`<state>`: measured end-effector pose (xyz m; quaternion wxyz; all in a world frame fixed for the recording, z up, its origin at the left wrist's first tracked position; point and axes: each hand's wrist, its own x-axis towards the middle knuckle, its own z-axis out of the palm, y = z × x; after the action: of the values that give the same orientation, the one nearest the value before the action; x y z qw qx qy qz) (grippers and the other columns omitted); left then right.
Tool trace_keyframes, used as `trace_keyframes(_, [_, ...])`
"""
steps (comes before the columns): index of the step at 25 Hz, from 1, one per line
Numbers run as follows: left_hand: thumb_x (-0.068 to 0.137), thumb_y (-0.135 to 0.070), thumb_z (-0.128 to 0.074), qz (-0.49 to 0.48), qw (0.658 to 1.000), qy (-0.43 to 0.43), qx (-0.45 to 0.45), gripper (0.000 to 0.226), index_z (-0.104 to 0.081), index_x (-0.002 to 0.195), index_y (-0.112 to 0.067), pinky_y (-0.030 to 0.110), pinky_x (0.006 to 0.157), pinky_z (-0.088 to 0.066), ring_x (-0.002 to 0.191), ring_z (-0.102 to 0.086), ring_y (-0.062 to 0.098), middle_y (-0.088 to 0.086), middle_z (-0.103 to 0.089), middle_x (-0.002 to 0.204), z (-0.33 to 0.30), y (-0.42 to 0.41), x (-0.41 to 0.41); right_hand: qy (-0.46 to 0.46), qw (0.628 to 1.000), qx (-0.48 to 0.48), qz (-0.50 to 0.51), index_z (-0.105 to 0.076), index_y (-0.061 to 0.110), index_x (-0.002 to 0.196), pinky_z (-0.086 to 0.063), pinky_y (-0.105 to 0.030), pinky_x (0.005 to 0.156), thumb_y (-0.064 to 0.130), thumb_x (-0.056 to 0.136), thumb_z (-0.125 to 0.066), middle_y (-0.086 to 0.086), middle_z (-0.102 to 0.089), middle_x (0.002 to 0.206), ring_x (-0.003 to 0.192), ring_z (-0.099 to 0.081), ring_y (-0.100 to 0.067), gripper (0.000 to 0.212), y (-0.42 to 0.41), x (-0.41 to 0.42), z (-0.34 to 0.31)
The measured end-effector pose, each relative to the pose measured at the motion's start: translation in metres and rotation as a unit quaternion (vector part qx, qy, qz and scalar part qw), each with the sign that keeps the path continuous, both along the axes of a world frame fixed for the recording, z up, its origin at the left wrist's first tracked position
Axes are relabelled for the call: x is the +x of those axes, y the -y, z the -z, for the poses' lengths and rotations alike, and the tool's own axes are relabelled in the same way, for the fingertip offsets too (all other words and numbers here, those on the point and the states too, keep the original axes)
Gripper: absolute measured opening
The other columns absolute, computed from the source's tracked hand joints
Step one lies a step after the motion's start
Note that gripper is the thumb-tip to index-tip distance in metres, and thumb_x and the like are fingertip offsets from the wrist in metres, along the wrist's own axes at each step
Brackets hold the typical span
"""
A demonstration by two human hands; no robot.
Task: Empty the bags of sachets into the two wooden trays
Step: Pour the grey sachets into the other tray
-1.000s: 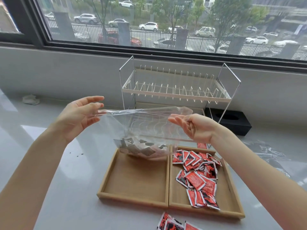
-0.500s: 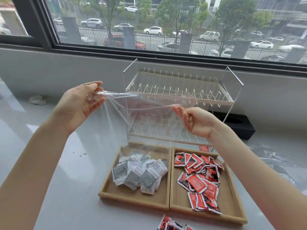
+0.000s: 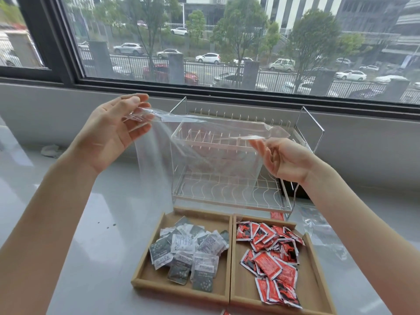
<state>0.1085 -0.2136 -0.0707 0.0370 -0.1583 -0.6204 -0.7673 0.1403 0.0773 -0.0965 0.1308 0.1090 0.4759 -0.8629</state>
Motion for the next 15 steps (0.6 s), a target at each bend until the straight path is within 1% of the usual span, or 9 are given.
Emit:
trace_keyframes(2, [0.093, -0.019, -0.04, 0.001, 1.0, -0.007, -0.002, 0.034, -0.069, 0.076, -0.019, 0.015, 0.066, -0.055, 0.062, -0.065, 0.003, -0.01, -0.069, 0.066, 0.0, -0.005, 0.003, -0.015, 0.999, 0.035, -0.022, -0.053, -0.003, 0.104, -0.052, -0.014, 0.042, 0.011, 0.098, -0.03, -0.012, -0.073, 0.077, 0.058, -0.071, -0.009, 0.028, -0.005, 0.003, -0.003])
trace_keyframes(4, [0.094, -0.022, -0.037, 0.003, 1.0, 0.005, -0.003, 0.043, -0.072, 0.069, -0.016, 0.016, 0.065, -0.056, 0.058, -0.064, 0.004, -0.008, -0.069, 0.064, 0.002, -0.011, 0.007, -0.015, 0.995, 0.09, -0.03, -0.043, -0.002, 0.123, -0.057, -0.021, 0.046, 0.013, 0.099, -0.028, -0.02, -0.065, 0.108, 0.066, -0.072, -0.017, 0.032, -0.011, 0.006, -0.003])
trace_keyframes(6, [0.094, -0.03, -0.033, 0.018, 0.999, 0.031, -0.015, 0.053, -0.074, 0.065, -0.014, 0.017, 0.062, -0.056, 0.057, -0.065, 0.006, -0.006, -0.07, 0.063, 0.006, -0.016, 0.011, -0.016, 0.98, 0.196, -0.015, -0.044, 0.002, 0.128, -0.06, -0.028, 0.057, 0.002, 0.095, -0.028, -0.021, -0.052, 0.128, 0.074, -0.066, -0.018, 0.036, -0.019, 0.007, 0.002])
trace_keyframes(7, [0.094, -0.035, -0.031, 0.028, 0.998, 0.051, -0.024, 0.057, -0.075, 0.065, -0.013, 0.017, 0.06, -0.056, 0.056, -0.066, 0.006, -0.005, -0.071, 0.063, 0.01, -0.018, 0.013, -0.02, 0.968, 0.251, -0.003, -0.047, 0.004, 0.127, -0.06, -0.034, 0.067, -0.003, 0.092, -0.027, -0.021, -0.052, 0.128, 0.075, -0.059, -0.016, 0.041, -0.024, 0.008, 0.005])
trace_keyframes(8, [0.095, -0.037, -0.028, 0.035, 0.996, 0.074, -0.037, 0.059, -0.074, 0.067, -0.013, 0.017, 0.058, -0.056, 0.055, -0.066, 0.007, -0.003, -0.072, 0.062, 0.013, -0.02, 0.015, -0.028, 0.959, 0.283, 0.005, -0.05, 0.005, 0.125, -0.058, -0.036, 0.071, -0.006, 0.089, -0.027, -0.021, -0.056, 0.118, 0.071, -0.055, -0.013, 0.044, -0.028, 0.01, 0.007])
trace_keyframes(10, [0.096, -0.033, -0.029, 0.018, 0.99, 0.087, -0.106, 0.047, -0.07, 0.083, -0.013, 0.014, 0.053, -0.054, 0.052, -0.066, 0.005, -0.003, -0.073, 0.065, 0.025, -0.027, 0.021, -0.046, 0.959, 0.28, 0.023, -0.052, 0.007, 0.12, -0.057, -0.027, 0.058, -0.01, 0.087, -0.028, -0.013, -0.055, 0.086, 0.055, -0.054, -0.009, 0.044, -0.038, 0.014, 0.013])
trace_keyframes(11, [0.096, -0.026, -0.033, 0.004, 0.985, 0.079, -0.152, 0.035, -0.066, 0.093, -0.011, 0.012, 0.051, -0.052, 0.051, -0.065, 0.004, -0.003, -0.073, 0.075, 0.035, -0.03, 0.022, -0.056, 0.96, 0.273, 0.029, -0.053, 0.008, 0.117, -0.056, -0.023, 0.053, -0.011, 0.087, -0.029, -0.009, -0.053, 0.081, 0.053, -0.055, -0.009, 0.043, -0.042, 0.017, 0.017])
trace_keyframes(13, [0.093, -0.011, -0.043, 0.002, 0.973, 0.085, -0.215, 0.025, -0.055, 0.115, -0.01, 0.011, 0.053, -0.052, 0.05, -0.065, 0.004, 0.003, -0.066, 0.103, 0.056, -0.038, 0.023, -0.078, 0.952, 0.295, 0.032, -0.055, 0.013, 0.111, -0.055, -0.022, 0.051, -0.013, 0.086, -0.031, -0.009, -0.057, 0.086, 0.061, -0.057, -0.014, 0.043, -0.048, 0.024, 0.028])
trace_keyframes(15, [0.089, -0.007, -0.05, 0.019, 0.953, 0.141, -0.267, 0.043, -0.041, 0.131, -0.007, 0.018, 0.062, -0.054, 0.057, -0.066, 0.011, 0.008, -0.058, 0.108, 0.085, -0.044, 0.019, -0.105, 0.937, 0.331, 0.028, -0.057, 0.019, 0.102, -0.055, -0.02, 0.052, -0.016, 0.083, -0.031, -0.008, -0.06, 0.093, 0.067, -0.059, -0.016, 0.047, -0.055, 0.031, 0.046])
